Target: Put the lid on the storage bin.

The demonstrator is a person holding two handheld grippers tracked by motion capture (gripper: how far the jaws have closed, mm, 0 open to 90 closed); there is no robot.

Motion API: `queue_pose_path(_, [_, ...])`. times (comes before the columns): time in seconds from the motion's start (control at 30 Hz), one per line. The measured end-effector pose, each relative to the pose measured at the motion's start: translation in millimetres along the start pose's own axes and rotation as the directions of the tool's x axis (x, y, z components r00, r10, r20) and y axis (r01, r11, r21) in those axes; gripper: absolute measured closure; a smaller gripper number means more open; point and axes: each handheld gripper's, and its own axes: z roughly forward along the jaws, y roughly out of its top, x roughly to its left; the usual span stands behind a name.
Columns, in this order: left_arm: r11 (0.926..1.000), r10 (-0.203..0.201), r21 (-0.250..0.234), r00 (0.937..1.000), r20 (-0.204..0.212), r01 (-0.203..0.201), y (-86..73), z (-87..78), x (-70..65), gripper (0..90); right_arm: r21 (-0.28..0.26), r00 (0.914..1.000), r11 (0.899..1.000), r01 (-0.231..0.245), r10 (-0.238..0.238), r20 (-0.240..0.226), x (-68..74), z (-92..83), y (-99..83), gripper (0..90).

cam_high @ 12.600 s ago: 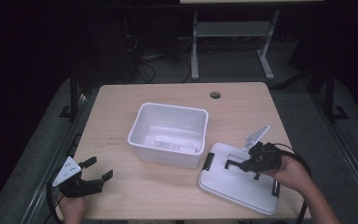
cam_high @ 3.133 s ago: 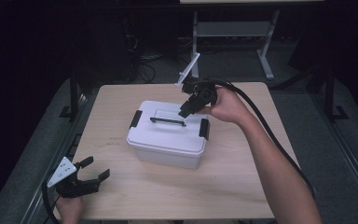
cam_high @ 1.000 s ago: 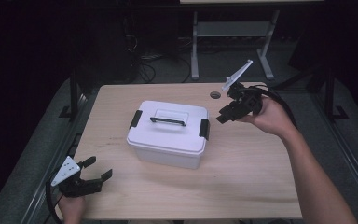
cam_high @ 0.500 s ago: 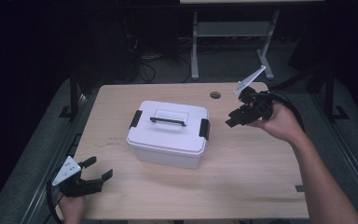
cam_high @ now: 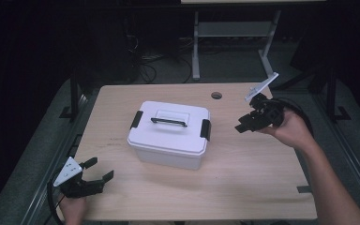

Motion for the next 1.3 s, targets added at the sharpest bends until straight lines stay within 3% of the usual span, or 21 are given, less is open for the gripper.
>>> queue_pose_path(1.3, [0.9999, 0.010, 0.010, 1.0000, 0.000, -0.010, 0.5, 1.9, -2.8, 13.6, -0.015, 0.9957, 0.996, -0.093, 0.093, -0.006, -7.9, 10.3, -69.7, 51.2])
